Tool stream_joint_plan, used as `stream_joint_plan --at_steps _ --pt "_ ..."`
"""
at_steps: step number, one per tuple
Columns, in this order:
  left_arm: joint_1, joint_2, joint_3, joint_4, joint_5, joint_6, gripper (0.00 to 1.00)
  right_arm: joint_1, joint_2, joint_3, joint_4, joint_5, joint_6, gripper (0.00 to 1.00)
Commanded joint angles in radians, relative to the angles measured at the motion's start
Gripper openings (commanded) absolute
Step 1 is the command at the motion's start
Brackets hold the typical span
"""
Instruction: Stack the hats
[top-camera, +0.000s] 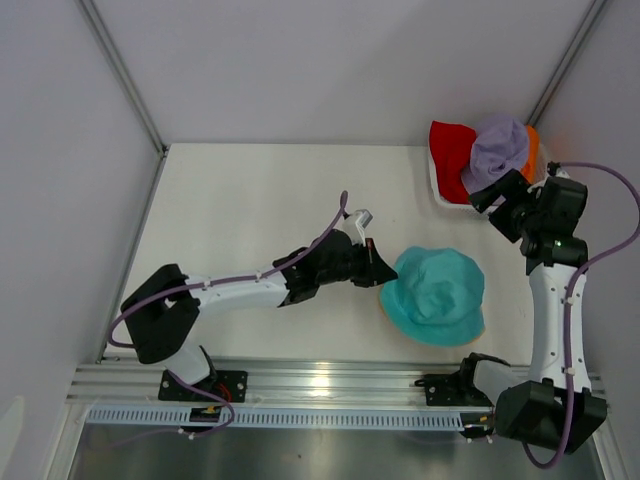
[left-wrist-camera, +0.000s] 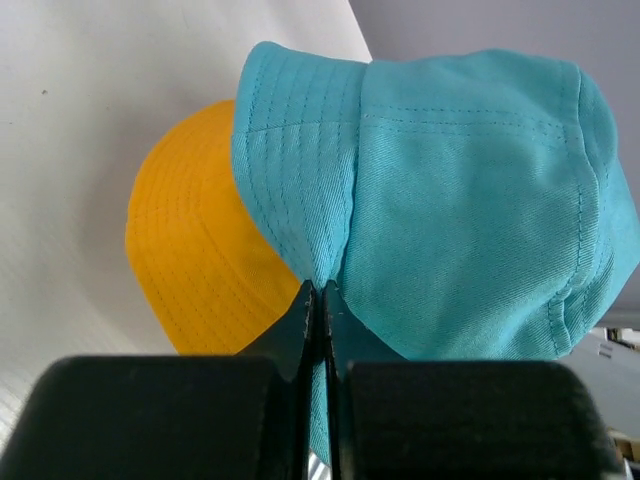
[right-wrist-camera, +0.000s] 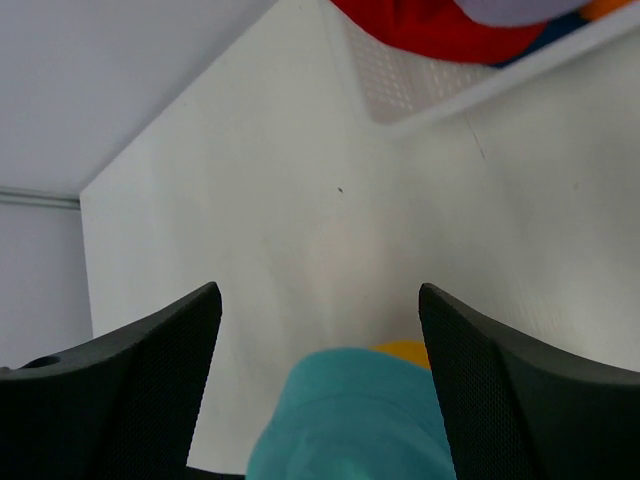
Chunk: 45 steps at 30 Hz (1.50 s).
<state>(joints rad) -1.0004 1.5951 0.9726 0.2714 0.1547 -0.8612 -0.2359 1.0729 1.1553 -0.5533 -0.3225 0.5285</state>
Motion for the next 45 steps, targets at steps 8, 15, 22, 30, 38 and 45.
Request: stream_joint_plan --at_steps 8,15,22,30,38,45 --pt "0.002 -0.194 -0.044 -0.144 -0.375 -0.015 0.01 -0.046 -0.057 -0.129 -0.085 -0.053 -0.065 0.84" --pt "0.006 -0.254 -0.028 -0.359 -0.555 -0.068 0.01 -0.049 -0.054 -0.147 -0.071 -0.101 -0.055 0.84" --pt "0.019 -0.308 -0.120 -0.482 -0.638 -0.214 0.01 -0.040 -0.126 -0.298 0.018 -0.211 0.039 0.75" --pt "-0.033 -0.343 -0.134 -0.417 -0.655 -0.200 0.01 0.099 -0.191 -0.419 0.124 -0.168 0.188 0.63" --pt "-0.052 -0.317 -0.121 -0.408 -0.646 -0.213 0.01 0.176 -0.215 -0.488 0.184 -0.182 0.271 0.57" --pt "-0.053 -0.323 -0.121 -0.396 -0.615 -0.205 0.01 0.208 -0.249 -0.554 0.174 -0.179 0.289 0.35"
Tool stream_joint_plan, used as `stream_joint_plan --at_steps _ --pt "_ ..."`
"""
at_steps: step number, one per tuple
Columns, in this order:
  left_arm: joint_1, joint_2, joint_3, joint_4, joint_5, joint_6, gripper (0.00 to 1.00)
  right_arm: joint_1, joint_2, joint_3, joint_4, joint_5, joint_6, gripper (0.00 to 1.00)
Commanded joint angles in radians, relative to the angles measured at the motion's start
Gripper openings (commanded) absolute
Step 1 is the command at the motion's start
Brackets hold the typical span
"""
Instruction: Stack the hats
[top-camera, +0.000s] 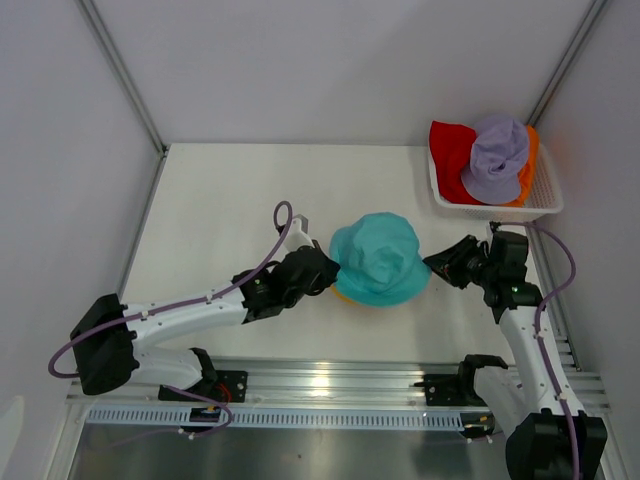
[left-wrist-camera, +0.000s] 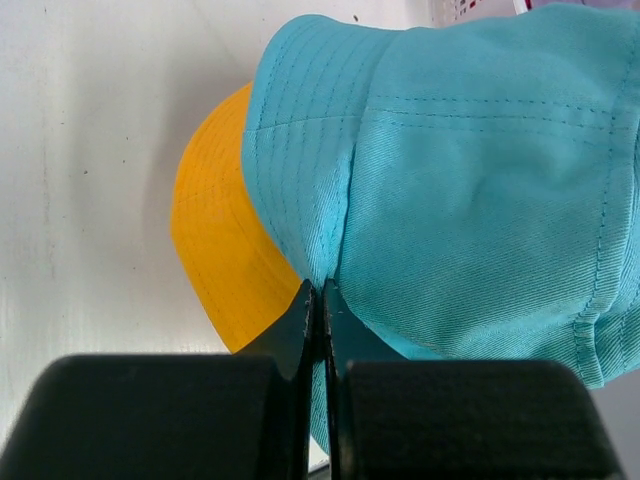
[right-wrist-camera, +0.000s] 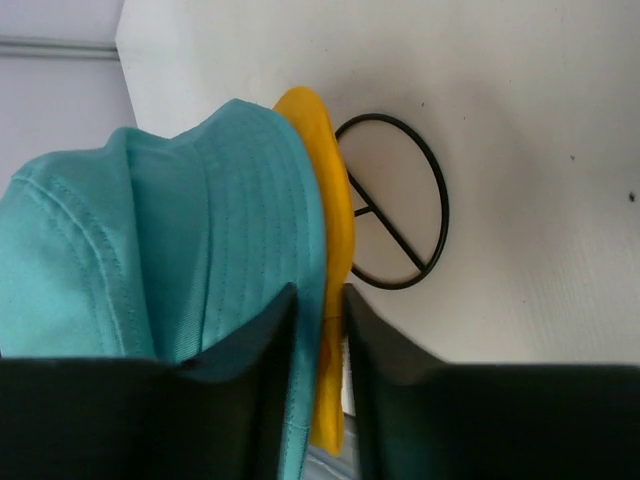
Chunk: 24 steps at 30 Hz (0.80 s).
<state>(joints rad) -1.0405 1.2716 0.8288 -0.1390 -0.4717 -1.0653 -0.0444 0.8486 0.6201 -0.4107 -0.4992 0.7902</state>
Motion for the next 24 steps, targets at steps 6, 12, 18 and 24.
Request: stream_joint_plan --at_steps 6,12,18,24 --pt "-0.012 -0.060 0.067 -0.017 0.007 0.158 0.26 0.026 -0.042 -0.053 0.070 0.007 0.040 0.00" --pt "0.007 -0.219 0.194 -0.145 0.025 0.568 0.85 0.026 -0.031 -0.042 0.082 0.027 0.006 0.00" --pt "0.030 -0.212 0.470 -0.240 0.407 0.941 0.99 0.028 0.001 -0.051 0.087 0.062 -0.026 0.00" --pt "0.016 0.125 0.749 -0.419 0.415 1.019 0.99 0.029 -0.008 -0.040 0.096 0.074 -0.022 0.00"
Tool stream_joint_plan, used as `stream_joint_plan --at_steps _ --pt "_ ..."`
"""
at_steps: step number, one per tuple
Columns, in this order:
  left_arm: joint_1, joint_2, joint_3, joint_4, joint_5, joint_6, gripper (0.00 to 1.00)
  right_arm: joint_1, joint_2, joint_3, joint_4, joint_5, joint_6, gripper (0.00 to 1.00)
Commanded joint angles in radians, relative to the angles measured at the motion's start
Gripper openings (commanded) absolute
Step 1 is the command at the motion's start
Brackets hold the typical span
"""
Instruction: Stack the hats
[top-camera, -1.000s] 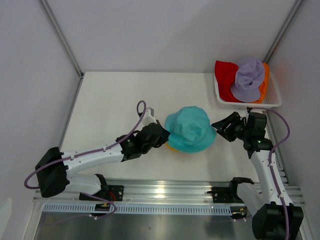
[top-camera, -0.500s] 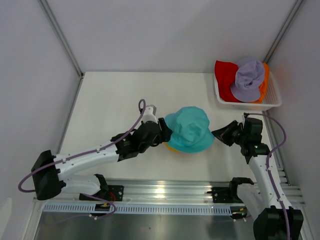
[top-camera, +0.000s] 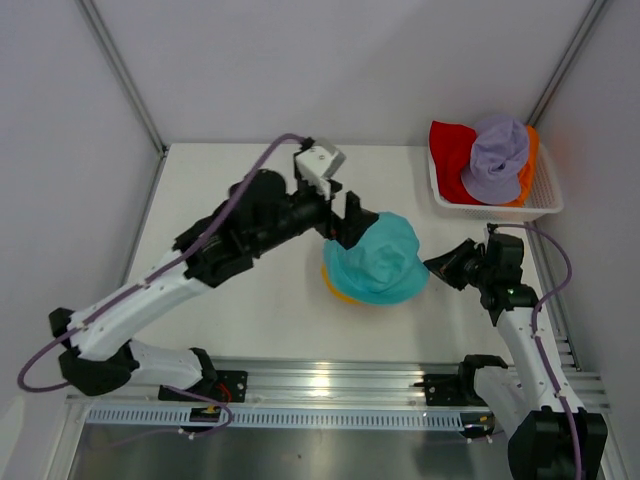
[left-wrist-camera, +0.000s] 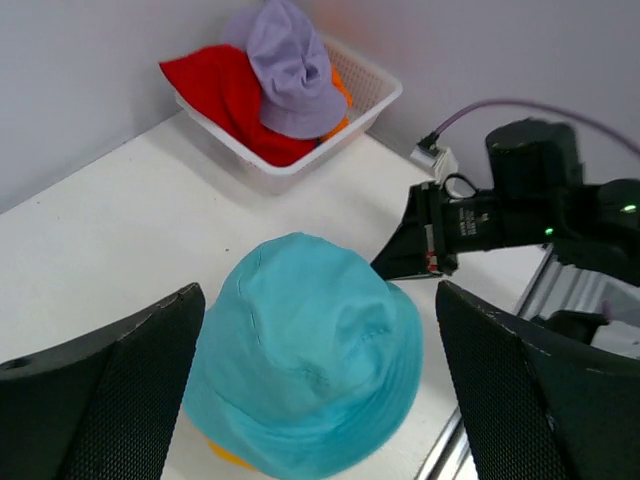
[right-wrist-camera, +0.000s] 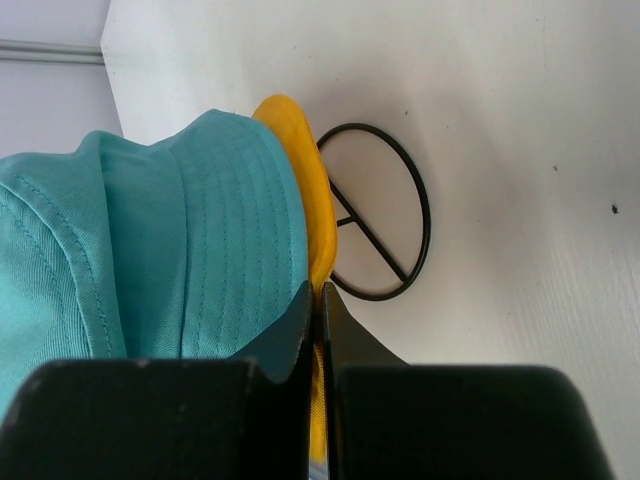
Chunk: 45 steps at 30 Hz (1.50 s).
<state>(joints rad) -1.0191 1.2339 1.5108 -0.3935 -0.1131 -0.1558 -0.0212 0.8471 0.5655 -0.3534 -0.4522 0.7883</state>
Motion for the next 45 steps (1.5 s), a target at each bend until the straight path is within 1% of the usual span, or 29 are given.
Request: stream_joint_plan --at_steps 1,2,4,7,8,10,11,12,14,18,20,23,24,25,27,28,29,32,34,37,38,39,40,41,42,43,44,45 --pt "-0.006 0.206 0.125 -0.192 0.044 0.102 1.00 0.006 -0.006 0.016 0.040 0.030 -0.017 0.00" --pt "-0.010 0.276 0.178 -0.218 0.032 0.096 1.00 0.006 -0.008 0.016 0.044 0.030 -0.015 0.00" --pt "-0.027 0.332 0.225 -0.257 0.007 0.090 0.98 0.006 -0.008 0.016 0.048 0.030 -0.014 0.00" --pt "-0.044 0.404 0.249 -0.268 -0.037 0.061 0.92 0.006 -0.006 0.014 0.047 0.030 -0.017 0.00" --pt "-0.044 0.418 0.250 -0.272 -0.043 0.049 0.80 0.006 -0.005 0.017 0.044 0.030 -0.021 0.00" --pt "-0.044 0.444 0.255 -0.289 -0.060 -0.006 0.66 0.006 -0.005 0.017 0.034 0.030 -0.024 0.00" --pt "-0.042 0.449 0.247 -0.291 -0.072 -0.025 0.54 0.006 -0.006 0.016 0.031 0.029 -0.027 0.00" --pt "-0.044 0.452 0.241 -0.292 -0.089 -0.043 0.50 0.006 -0.005 0.014 0.027 0.026 -0.032 0.00" --pt "-0.041 0.460 0.221 -0.297 -0.143 -0.083 0.46 0.006 -0.011 0.010 0.008 0.036 -0.043 0.00" --pt "-0.041 0.492 0.198 -0.338 -0.180 -0.151 0.39 0.006 -0.042 -0.048 0.007 0.066 -0.038 0.00" --pt "-0.041 0.480 0.178 -0.317 -0.169 -0.165 0.37 0.006 -0.054 -0.076 0.022 0.073 -0.029 0.00" --pt "-0.041 0.431 0.077 -0.259 -0.169 -0.197 0.36 0.006 -0.075 -0.162 0.070 0.101 -0.012 0.00" --pt "-0.041 0.420 0.039 -0.246 -0.174 -0.217 0.36 0.006 -0.077 -0.188 0.111 0.110 -0.011 0.00" --pt "-0.041 0.408 -0.001 -0.229 -0.178 -0.225 0.36 0.007 -0.079 -0.252 0.141 0.110 -0.006 0.00" --pt "-0.042 0.368 -0.040 -0.177 -0.177 -0.241 0.35 0.009 -0.079 -0.314 0.216 0.107 0.005 0.00" --pt "-0.045 0.354 -0.096 -0.162 -0.174 -0.243 0.35 0.012 -0.077 -0.358 0.234 0.110 -0.006 0.00" --pt "-0.045 0.333 -0.113 -0.147 -0.172 -0.246 0.35 0.018 -0.077 -0.369 0.237 0.125 -0.017 0.00" --pt "-0.049 0.323 -0.149 -0.137 -0.174 -0.257 0.34 0.018 -0.066 -0.372 0.212 0.185 -0.069 0.00" --pt "-0.052 0.322 -0.164 -0.127 -0.169 -0.258 0.34 0.018 -0.060 -0.360 0.228 0.170 -0.090 0.00" --pt "-0.059 0.322 -0.178 -0.113 -0.166 -0.254 0.33 0.018 -0.023 -0.225 0.102 0.225 -0.118 0.00" --pt "-0.061 0.322 -0.179 -0.111 -0.165 -0.252 0.33 0.018 -0.011 -0.184 0.068 0.227 -0.142 0.08" --pt "-0.064 0.325 -0.179 -0.111 -0.163 -0.251 0.33 0.011 0.006 -0.095 -0.002 0.236 -0.150 0.31" --pt "-0.067 0.325 -0.179 -0.116 -0.168 -0.252 0.32 0.004 0.009 -0.055 -0.037 0.237 -0.156 0.39" --pt "-0.068 0.326 -0.184 -0.119 -0.172 -0.254 0.32 -0.003 0.009 -0.020 -0.068 0.236 -0.162 0.49" --pt "-0.070 0.326 -0.184 -0.119 -0.178 -0.261 0.32 -0.014 0.000 0.040 -0.126 0.221 -0.165 0.54" --pt "-0.072 0.322 -0.188 -0.120 -0.184 -0.267 0.31 -0.038 -0.008 0.062 -0.151 0.207 -0.164 0.60" --pt "-0.072 0.319 -0.201 -0.119 -0.197 -0.281 0.31 -0.055 -0.019 0.082 -0.197 0.176 -0.164 0.71" --pt "-0.073 0.312 -0.219 -0.113 -0.203 -0.289 0.31 -0.072 -0.046 0.117 -0.225 0.167 -0.156 0.75"
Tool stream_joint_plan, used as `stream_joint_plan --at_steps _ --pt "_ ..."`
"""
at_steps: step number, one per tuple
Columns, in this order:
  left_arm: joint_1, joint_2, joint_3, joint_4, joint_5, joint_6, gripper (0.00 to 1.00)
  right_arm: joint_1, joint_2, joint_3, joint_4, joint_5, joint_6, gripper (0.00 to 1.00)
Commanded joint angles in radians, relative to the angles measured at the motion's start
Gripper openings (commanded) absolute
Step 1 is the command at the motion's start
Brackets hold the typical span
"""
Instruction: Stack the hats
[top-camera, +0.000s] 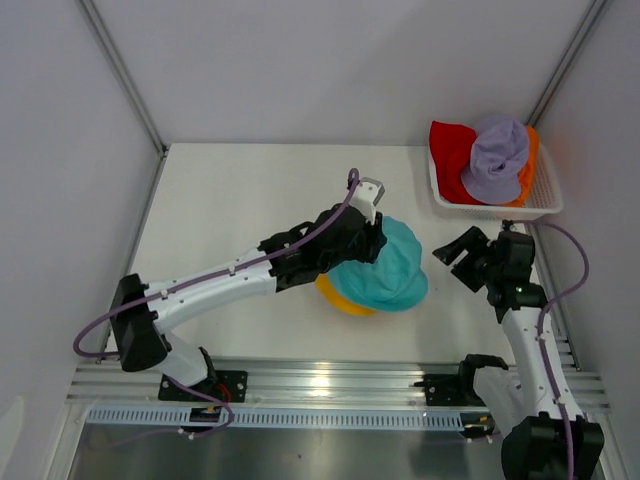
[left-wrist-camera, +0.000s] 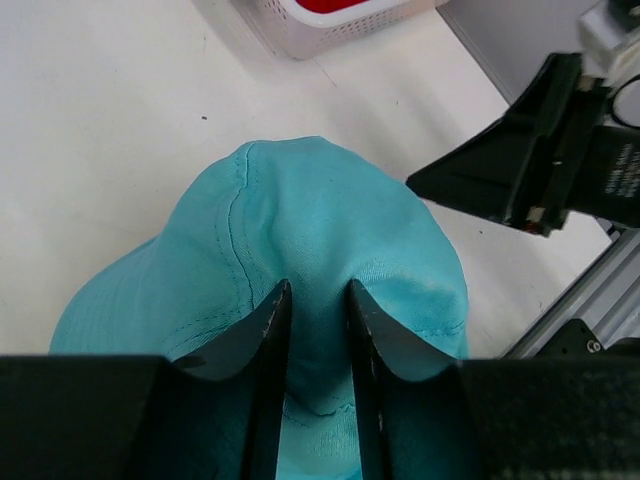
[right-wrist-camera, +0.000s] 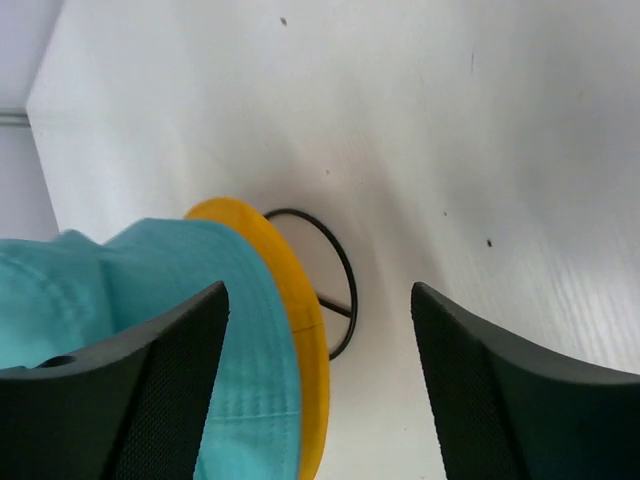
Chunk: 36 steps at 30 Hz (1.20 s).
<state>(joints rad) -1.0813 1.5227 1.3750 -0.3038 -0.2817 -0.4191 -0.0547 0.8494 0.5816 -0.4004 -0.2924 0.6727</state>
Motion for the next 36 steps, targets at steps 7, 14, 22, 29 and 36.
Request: stream_joint_plan --at_steps 7,14,22,29,36 --pt "-0.025 -0.038 -0.198 -0.137 -0.076 -0.110 0.25 -0.154 -0.226 0.085 -0.210 -0.256 0.116 0.80" --pt "-0.046 -0.039 -0.249 -0.078 -0.119 -0.193 0.24 -0.051 -0.453 -0.119 -0.092 -0.249 0.339 0.70" --pt "-0.054 -0.044 -0.295 -0.044 -0.155 -0.320 0.22 0.022 -0.463 -0.166 -0.075 -0.241 0.390 0.61" --pt "-0.060 -0.039 -0.320 -0.026 -0.162 -0.365 0.21 0.131 -0.463 -0.273 0.073 -0.190 0.476 0.15" --pt "-0.060 -0.026 -0.318 -0.035 -0.137 -0.386 0.21 0.321 -0.418 -0.279 -0.043 0.033 0.309 0.00"
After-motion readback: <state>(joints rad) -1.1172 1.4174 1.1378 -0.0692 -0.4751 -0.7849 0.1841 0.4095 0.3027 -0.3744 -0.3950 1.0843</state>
